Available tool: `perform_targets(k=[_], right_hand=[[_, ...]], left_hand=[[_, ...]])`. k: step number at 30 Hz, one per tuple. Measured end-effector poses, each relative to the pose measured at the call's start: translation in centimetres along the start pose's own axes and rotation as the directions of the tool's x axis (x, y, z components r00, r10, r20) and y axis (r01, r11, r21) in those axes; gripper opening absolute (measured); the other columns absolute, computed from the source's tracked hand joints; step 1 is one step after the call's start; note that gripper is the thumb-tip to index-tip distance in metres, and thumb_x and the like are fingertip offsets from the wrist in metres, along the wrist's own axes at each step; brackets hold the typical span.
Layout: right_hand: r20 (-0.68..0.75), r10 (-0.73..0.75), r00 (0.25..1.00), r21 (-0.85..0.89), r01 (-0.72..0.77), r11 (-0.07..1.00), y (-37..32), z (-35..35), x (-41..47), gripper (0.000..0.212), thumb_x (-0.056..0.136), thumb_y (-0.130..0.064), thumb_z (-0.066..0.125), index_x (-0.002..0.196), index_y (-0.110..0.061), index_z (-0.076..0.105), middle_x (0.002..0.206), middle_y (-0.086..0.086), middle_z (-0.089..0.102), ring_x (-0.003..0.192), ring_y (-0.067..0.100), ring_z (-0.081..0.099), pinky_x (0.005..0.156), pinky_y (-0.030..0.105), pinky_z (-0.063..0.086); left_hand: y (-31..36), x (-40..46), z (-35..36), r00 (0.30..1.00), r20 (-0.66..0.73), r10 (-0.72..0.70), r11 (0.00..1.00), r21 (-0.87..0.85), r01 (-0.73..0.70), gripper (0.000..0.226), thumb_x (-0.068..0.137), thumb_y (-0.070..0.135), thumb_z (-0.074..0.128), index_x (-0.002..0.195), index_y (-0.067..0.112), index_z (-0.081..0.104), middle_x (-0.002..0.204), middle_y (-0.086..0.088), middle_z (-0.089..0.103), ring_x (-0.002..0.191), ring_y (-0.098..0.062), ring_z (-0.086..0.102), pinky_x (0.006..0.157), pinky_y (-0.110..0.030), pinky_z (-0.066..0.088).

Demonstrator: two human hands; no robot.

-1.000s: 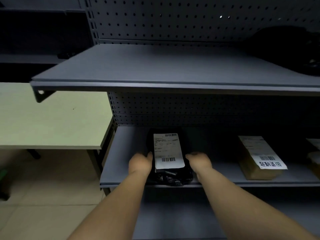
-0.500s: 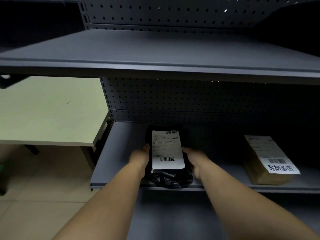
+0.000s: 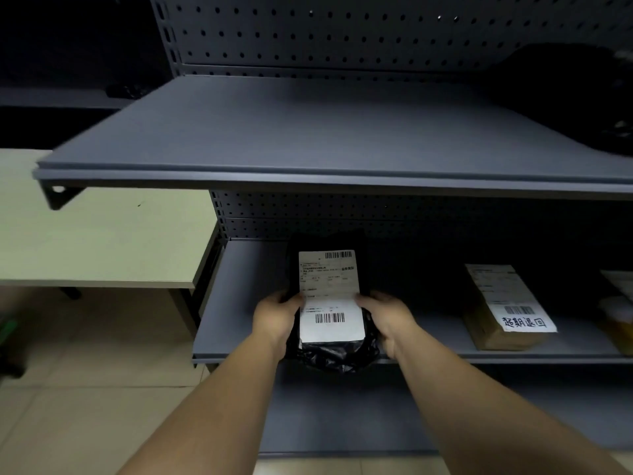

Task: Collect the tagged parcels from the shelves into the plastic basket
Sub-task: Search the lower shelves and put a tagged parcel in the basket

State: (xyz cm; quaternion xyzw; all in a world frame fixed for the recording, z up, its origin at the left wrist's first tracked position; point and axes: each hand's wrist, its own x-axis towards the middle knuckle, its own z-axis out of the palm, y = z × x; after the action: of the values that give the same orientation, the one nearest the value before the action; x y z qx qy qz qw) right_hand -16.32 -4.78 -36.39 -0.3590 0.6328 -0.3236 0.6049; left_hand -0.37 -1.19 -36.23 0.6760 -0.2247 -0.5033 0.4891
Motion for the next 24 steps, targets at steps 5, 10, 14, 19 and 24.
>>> perform_targets(k=[5,10,14,19,24], right_hand=[[0.011,-0.006,1.000,0.078,0.005,0.997,-0.1,-0.7,-2.6,0.046,0.089,-0.008,0.063,0.133,-0.006,0.051,0.113,0.016,0.067,0.094,0.029,0.066,0.077,0.036,0.056],[-0.013,-0.029,1.000,0.106,0.030,0.994,0.7,-1.2,-4.6,0.038,0.088,-0.001,0.062,0.126,-0.001,0.055,0.104,0.012,0.068,0.086,0.024,0.065,0.075,0.033,0.055],[-0.016,-0.049,0.999,0.134,0.051,0.990,1.5,-1.7,-6.2,0.028,0.086,0.003,0.061,0.114,-0.005,0.060,0.098,0.009,0.070,0.085,0.025,0.067,0.084,0.040,0.055],[-0.008,-0.089,0.996,0.121,0.089,0.989,2.1,-2.3,-8.0,0.023,0.084,0.005,0.062,0.101,-0.010,0.064,0.104,0.013,0.070,0.094,0.029,0.068,0.090,0.043,0.054],[0.002,-0.116,0.993,0.133,0.115,0.984,2.0,-2.6,-9.2,0.023,0.083,0.006,0.063,0.100,-0.010,0.064,0.106,0.014,0.070,0.096,0.028,0.068,0.088,0.040,0.054]], left_hand=[[0.3,-2.4,-0.7,1.000,-0.012,0.009,1.000,-0.025,-0.010,0.021,0.089,0.008,0.063,0.110,0.004,0.062,0.098,-0.011,0.069,0.089,-0.028,0.066,0.083,-0.040,0.055],[0.0,-4.6,-1.3,1.000,-0.013,0.023,0.998,-0.053,-0.024,0.018,0.089,0.005,0.063,0.107,0.009,0.063,0.089,-0.005,0.068,0.081,-0.022,0.064,0.073,-0.032,0.054],[-0.5,-6.3,-1.7,0.998,-0.001,0.066,0.996,-0.062,-0.065,0.017,0.088,0.001,0.062,0.105,0.005,0.063,0.086,-0.005,0.067,0.078,-0.020,0.064,0.073,-0.028,0.055],[-0.9,-8.3,-2.3,0.994,0.013,0.113,0.991,-0.078,-0.112,0.019,0.087,-0.001,0.062,0.104,0.007,0.063,0.091,-0.005,0.069,0.083,-0.019,0.065,0.076,-0.027,0.053],[-0.4,-9.6,-2.6,0.989,0.024,0.147,0.985,-0.097,-0.144,0.018,0.088,0.000,0.063,0.103,0.010,0.062,0.090,-0.001,0.069,0.081,-0.013,0.065,0.069,-0.021,0.051]])
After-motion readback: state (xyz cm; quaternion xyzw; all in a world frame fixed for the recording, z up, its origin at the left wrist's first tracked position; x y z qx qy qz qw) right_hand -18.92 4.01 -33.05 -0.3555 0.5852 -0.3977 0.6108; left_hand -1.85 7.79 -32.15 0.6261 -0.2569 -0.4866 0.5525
